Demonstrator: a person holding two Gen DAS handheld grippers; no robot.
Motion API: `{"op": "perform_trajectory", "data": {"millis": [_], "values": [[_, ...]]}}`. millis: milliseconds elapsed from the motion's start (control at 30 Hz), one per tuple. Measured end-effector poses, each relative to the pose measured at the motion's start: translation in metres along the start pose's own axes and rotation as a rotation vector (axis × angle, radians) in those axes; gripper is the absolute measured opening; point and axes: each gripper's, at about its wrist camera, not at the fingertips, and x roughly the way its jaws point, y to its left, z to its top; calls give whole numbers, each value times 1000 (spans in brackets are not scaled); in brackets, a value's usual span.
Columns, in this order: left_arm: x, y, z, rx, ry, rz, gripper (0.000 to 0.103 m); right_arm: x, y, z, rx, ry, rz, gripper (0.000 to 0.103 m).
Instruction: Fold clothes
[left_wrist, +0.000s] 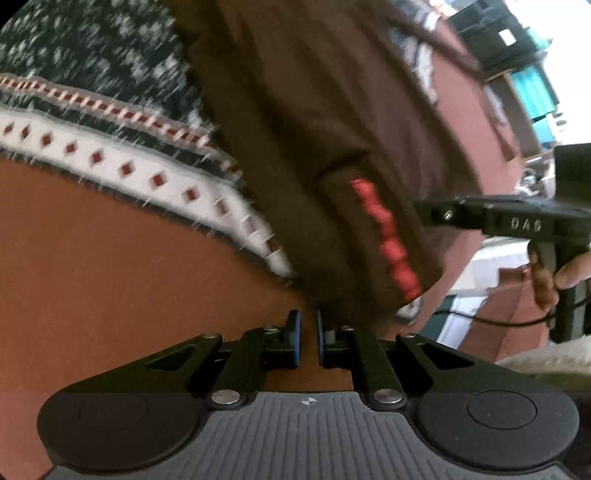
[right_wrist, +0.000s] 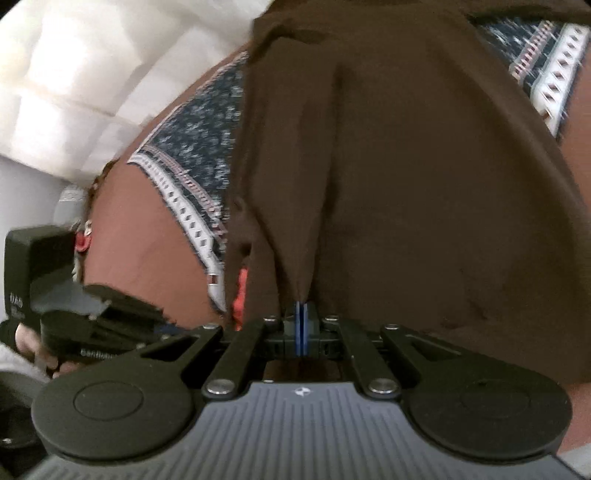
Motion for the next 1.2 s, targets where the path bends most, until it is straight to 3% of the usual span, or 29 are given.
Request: {"op": "perform_trajectory", "data": {"millis": [67, 133, 267, 333, 400, 533, 600, 667, 800, 867, 933, 1067, 1100, 1200], "values": [[-9, -4, 1, 18, -26, 11, 13, 4, -5, -2, 17, -1, 6, 5], [-21, -15, 3, 65, -65, 22, 26, -1, -6, -5, 25, -26, 16, 6], [-27, -47, 10, 220, -99, 18, 27, -17, 2, -10, 2, -60, -12, 17], [-27, -47, 16, 204, -117, 12, 27, -23, 10, -13, -22, -67, 14, 24], [-27, -44, 23, 158, -134, 14, 27, -22, 18, -16, -68, -55, 33, 42], [-32, -27, 32, 69, -160, 56, 28, -1, 24, -21, -148, 9, 10, 36], [-38, -21, 37, 48, -184, 79, 28, 7, 26, -20, -158, 43, 39, 4], [-43, -16, 41, 30, -206, 97, 31, 10, 32, -19, -175, 68, 92, 4], [-49, -7, 59, -23, -276, 133, 31, 30, 27, -20, -199, 145, 51, 8], [-60, -8, 86, -2, -352, 155, 32, 22, 27, -11, -202, 160, 64, 10], [-71, -10, 114, 20, -427, 178, 37, -1, 34, 11, -248, 94, 83, 11], [-94, -13, 168, 63, -579, 223, 48, -26, 43, 72, -297, -81, 100, 35], [-92, -16, 187, 89, -581, 241, 48, -24, 45, 87, -299, -117, 99, 41], [-82, -22, 239, 189, -573, 293, 51, -10, 45, 127, -296, -185, 103, 41]]}}
